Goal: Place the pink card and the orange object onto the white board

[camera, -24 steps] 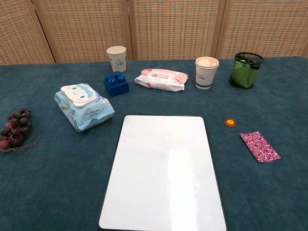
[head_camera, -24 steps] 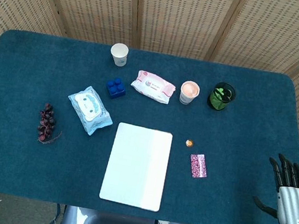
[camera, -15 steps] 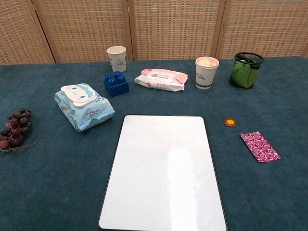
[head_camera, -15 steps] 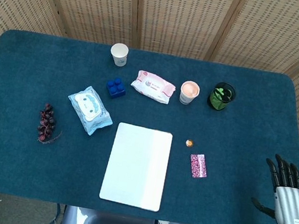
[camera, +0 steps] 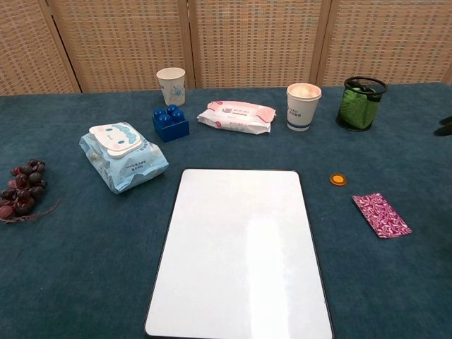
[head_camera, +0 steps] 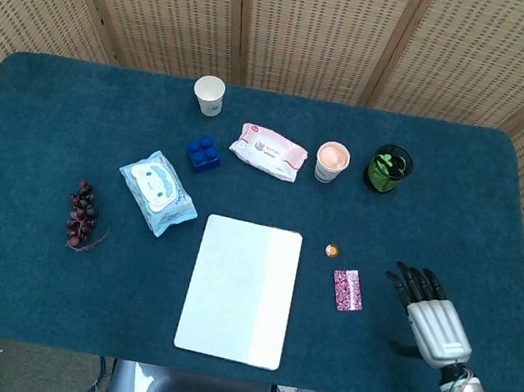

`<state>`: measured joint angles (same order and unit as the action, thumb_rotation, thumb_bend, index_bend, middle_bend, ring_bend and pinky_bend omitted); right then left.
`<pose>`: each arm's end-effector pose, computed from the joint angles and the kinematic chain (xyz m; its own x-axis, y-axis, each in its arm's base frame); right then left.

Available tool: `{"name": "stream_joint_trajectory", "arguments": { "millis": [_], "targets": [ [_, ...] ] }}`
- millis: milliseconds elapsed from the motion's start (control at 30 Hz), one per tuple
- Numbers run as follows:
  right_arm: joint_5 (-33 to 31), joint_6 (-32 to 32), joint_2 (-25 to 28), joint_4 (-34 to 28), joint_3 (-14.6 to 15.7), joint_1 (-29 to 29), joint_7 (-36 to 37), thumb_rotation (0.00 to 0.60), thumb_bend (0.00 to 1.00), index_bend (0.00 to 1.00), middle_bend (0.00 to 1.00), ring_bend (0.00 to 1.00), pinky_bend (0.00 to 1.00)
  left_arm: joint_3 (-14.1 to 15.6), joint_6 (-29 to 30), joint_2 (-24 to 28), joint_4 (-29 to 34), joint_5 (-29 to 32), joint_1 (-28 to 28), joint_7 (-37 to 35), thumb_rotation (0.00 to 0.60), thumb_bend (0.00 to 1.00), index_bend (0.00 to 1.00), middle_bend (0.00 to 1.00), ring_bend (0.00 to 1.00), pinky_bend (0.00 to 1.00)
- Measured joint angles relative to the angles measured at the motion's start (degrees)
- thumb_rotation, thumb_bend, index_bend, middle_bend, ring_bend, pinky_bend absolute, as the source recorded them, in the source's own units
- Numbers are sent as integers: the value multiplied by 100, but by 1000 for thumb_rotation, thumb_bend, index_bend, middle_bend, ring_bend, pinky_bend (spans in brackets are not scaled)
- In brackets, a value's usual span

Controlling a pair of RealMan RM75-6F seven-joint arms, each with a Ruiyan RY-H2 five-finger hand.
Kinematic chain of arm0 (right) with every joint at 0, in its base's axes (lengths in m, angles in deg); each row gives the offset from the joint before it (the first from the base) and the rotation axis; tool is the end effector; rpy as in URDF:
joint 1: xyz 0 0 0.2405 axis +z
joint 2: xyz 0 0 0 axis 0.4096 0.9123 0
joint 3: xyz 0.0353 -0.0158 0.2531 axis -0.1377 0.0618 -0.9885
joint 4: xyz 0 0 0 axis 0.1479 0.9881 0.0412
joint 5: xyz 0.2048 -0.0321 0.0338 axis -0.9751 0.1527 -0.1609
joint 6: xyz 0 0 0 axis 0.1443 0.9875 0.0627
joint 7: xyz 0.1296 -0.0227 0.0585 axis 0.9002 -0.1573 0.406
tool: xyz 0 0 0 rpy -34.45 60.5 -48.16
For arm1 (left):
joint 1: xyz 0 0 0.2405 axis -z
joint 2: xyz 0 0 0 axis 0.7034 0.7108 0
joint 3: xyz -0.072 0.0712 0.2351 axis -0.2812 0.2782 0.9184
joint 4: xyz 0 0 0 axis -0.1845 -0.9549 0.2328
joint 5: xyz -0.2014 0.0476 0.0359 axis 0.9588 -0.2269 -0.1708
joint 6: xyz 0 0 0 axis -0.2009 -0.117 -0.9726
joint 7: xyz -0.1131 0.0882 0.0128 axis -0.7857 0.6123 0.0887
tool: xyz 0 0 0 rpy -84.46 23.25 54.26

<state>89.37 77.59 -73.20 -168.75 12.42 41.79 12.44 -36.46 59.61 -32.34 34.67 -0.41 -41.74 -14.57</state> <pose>-0.2631 -0.2348 0.0988 0.5373 -0.2506 0.8053 -0.8333 -0.3053 0.4609 -0.3203 0.1612 0.1949 0.4237 0.0626 0.9036 0.9042 0.0289 -0.4260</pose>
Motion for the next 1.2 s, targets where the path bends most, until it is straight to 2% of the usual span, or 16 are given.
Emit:
{"name": "stream_joint_trajectory", "arguments": {
  "millis": [167,233,300,500,733,1200],
  "targets": [
    [-664,-941,-307,141,-174,664,-570,600,95,147,0,0,0,-35,-182,-10,-13,152,62,16,600,0,0,0,0,0],
    [-940,-1133,-479,254,-239,814,-871,600,215,188,0,0,0,-49,-262,-15,-18,206,99,30,600,0,0,0,0,0],
    [-1188,-1251,-627,333,-293,915,-1103,600,260,209,0,0,0,-58,-298,-19,-16,234,120,50,600,0,0,0,0,0],
    [-1917,-1393,-1074,553,-420,1195,-1858,600,242,211,0,0,0,-62,-325,-14,-3,267,127,54,600,0,0,0,0,0],
    [-2453,-1325,-1371,678,-387,1383,-2540,600,235,211,0,0,0,-50,-339,-2,0,247,132,32,600,0,0,0,0,0],
    [-2923,-1162,-1623,673,-202,1578,-2979,600,208,211,0,0,0,-47,-367,8,-4,255,143,20,600,0,0,0,0,0]
  ]
}}
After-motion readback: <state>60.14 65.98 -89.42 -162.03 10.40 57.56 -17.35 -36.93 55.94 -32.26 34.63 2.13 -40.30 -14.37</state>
